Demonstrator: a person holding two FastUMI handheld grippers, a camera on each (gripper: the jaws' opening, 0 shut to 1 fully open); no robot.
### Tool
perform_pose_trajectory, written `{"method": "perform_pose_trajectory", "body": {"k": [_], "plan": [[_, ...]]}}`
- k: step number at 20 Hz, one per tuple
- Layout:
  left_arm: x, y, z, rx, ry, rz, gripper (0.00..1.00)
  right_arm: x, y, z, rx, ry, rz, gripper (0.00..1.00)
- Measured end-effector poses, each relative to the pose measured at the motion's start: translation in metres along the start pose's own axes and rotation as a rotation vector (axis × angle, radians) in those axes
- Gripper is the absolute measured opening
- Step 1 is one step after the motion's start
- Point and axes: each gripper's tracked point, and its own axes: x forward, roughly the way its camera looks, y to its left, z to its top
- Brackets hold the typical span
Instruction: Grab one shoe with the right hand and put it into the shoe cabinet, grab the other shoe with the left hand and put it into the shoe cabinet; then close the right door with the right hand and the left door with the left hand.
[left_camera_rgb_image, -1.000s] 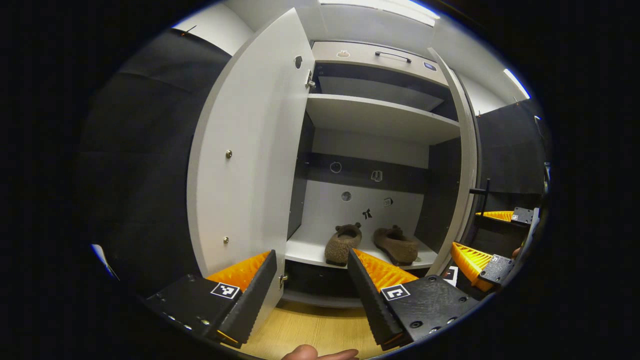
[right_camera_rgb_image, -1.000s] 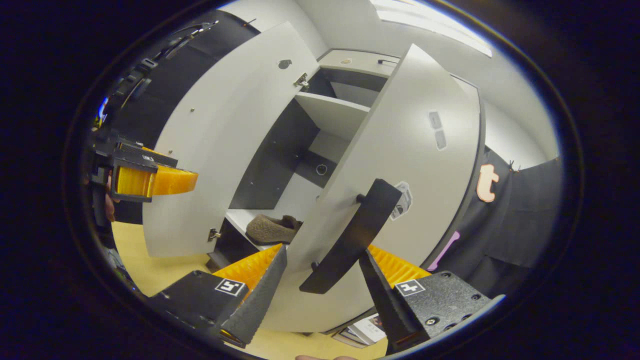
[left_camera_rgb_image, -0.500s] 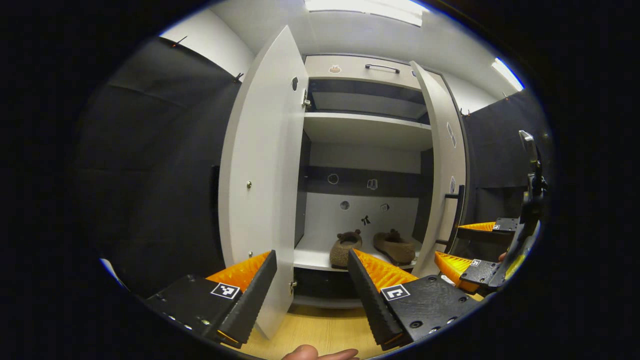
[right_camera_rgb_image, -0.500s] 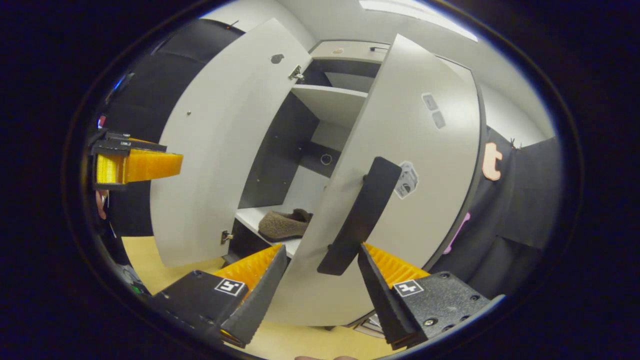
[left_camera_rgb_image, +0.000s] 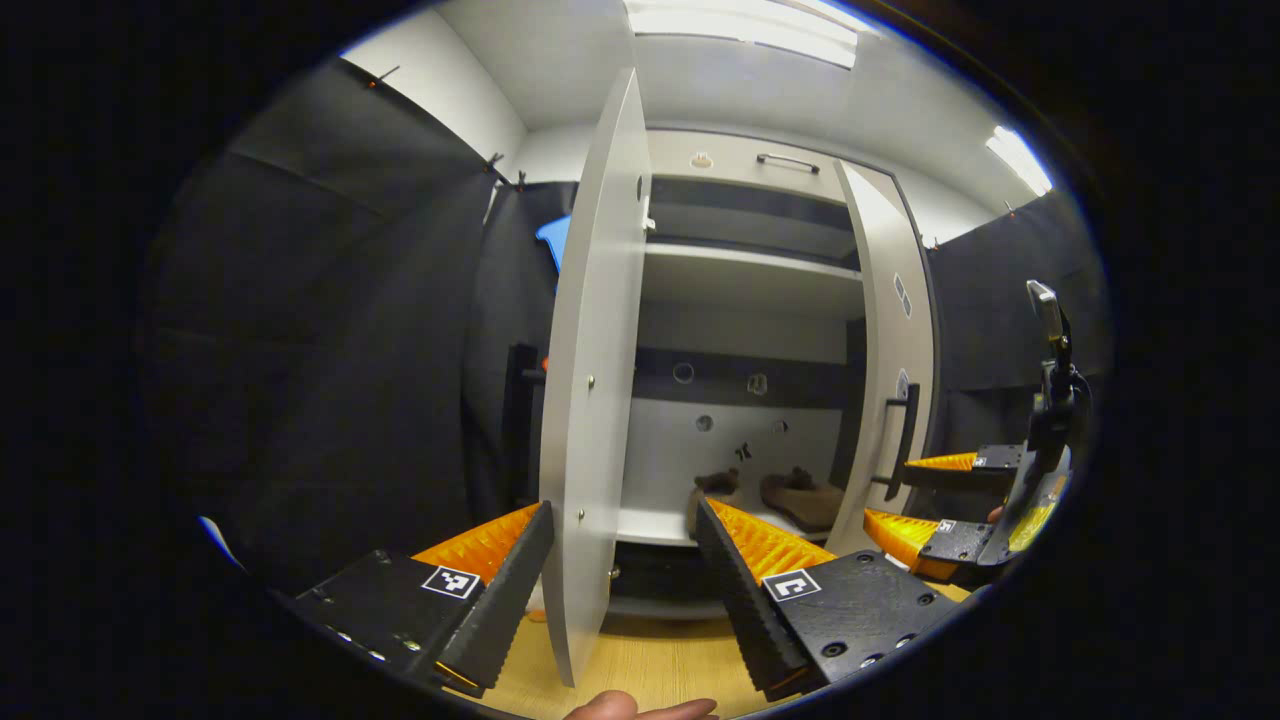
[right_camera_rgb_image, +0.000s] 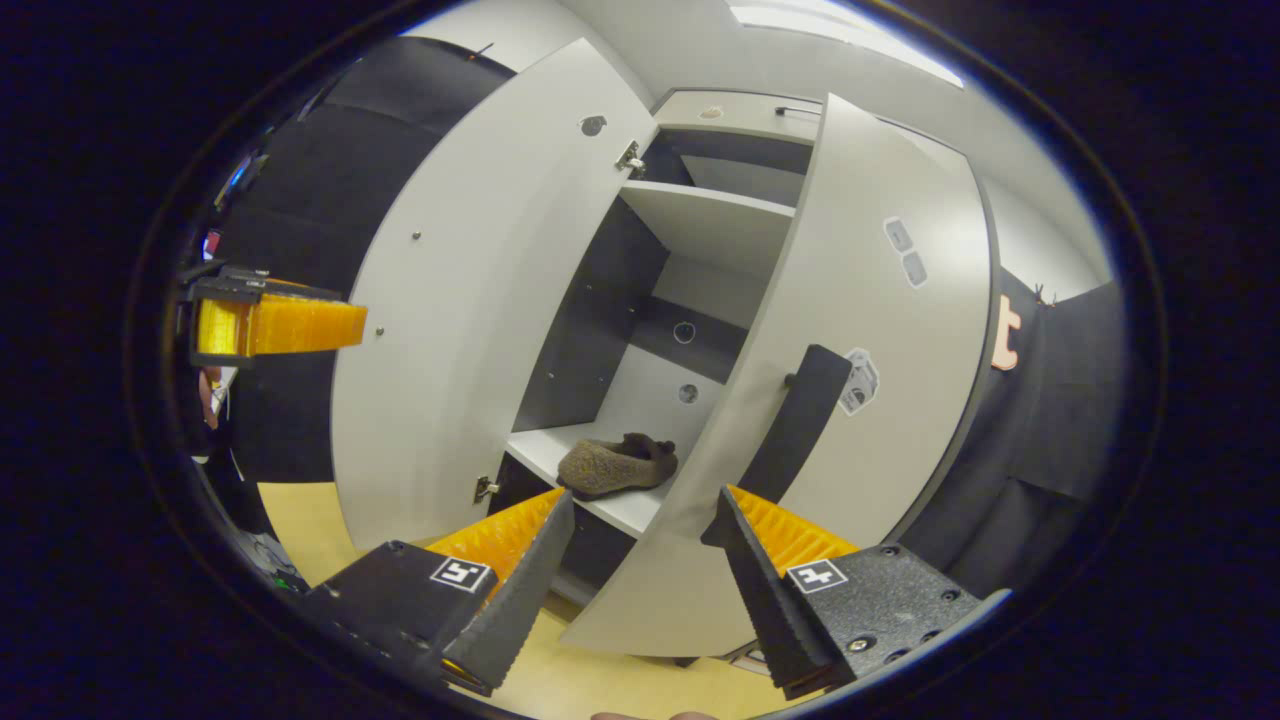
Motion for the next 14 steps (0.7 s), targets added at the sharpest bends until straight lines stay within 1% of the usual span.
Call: {"method": "perform_pose_trajectory", "body": {"k": [2, 4, 6, 8, 10, 12, 13, 14], "plan": [[0.001, 0.015, -0.010, -0.013, 0.017, -0.004, 0.89, -0.003, 0.007, 0.003, -0.006, -0.016, -0.007, 0.93], [0.006, 0.021, -0.009, -0.020, 0.013, -0.039, 0.89, -0.006, 0.013, 0.001, -0.008, -0.016, -0.015, 0.93], [0.014, 0.014, -0.019, -0.032, 0.055, -0.118, 0.89, -0.010, 0.019, -0.002, -0.010, 0.007, -0.010, 0.93], [0.017, 0.000, -0.036, -0.047, 0.119, -0.203, 0.90, -0.012, 0.019, 0.003, -0.026, 0.002, -0.020, 0.93], [0.019, -0.003, -0.038, -0.011, 0.117, -0.191, 0.91, -0.015, 0.020, 0.001, -0.041, 0.011, -0.025, 0.93], [0.023, -0.007, -0.043, 0.073, 0.119, -0.186, 0.90, -0.017, 0.023, 0.001, -0.043, 0.014, -0.024, 0.93], [0.022, -0.011, -0.041, 0.112, 0.114, -0.193, 0.90, -0.015, 0.024, 0.000, -0.047, 0.020, -0.023, 0.93], [0.018, -0.019, -0.041, 0.128, 0.115, -0.211, 0.91, -0.015, 0.025, 0.000, -0.049, 0.024, -0.017, 0.93]]}}
